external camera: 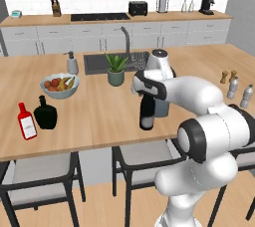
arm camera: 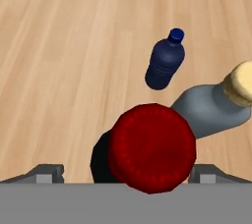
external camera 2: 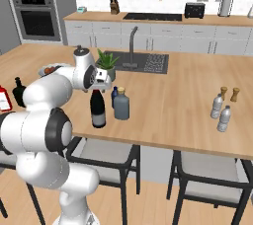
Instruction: Move the plastic bottles in the middle to the plastics group, and the glass bottles in the middle to the glass group.
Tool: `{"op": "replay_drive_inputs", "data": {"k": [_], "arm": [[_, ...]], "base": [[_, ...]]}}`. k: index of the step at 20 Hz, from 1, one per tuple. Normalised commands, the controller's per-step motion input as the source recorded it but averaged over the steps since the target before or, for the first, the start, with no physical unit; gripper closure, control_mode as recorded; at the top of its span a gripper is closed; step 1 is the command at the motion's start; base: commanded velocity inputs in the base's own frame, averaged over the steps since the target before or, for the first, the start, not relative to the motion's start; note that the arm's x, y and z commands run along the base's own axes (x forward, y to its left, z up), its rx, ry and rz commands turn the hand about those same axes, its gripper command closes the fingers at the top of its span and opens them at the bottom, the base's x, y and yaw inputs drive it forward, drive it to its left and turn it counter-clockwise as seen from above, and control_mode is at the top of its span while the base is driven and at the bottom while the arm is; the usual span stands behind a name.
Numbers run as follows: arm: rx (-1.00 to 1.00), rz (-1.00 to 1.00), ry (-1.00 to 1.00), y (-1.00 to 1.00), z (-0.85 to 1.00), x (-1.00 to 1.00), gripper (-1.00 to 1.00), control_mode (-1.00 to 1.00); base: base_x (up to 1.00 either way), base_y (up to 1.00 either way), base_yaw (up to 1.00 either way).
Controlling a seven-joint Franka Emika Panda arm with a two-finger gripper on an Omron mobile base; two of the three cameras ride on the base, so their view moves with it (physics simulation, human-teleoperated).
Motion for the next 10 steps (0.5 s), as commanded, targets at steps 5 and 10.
{"op": "replay_drive_inputs", "data": {"k": [5, 10], "arm": [[0.00, 0.01, 0.00, 0.00, -0.03, 0.07, -1.00, -1.00], [0.00, 0.01, 0.00, 0.00, 0.00, 0.01, -1.00, -1.00]], "base": [[0.00, 0.00, 0.00], [0.00, 0.00, 0.00]]}}
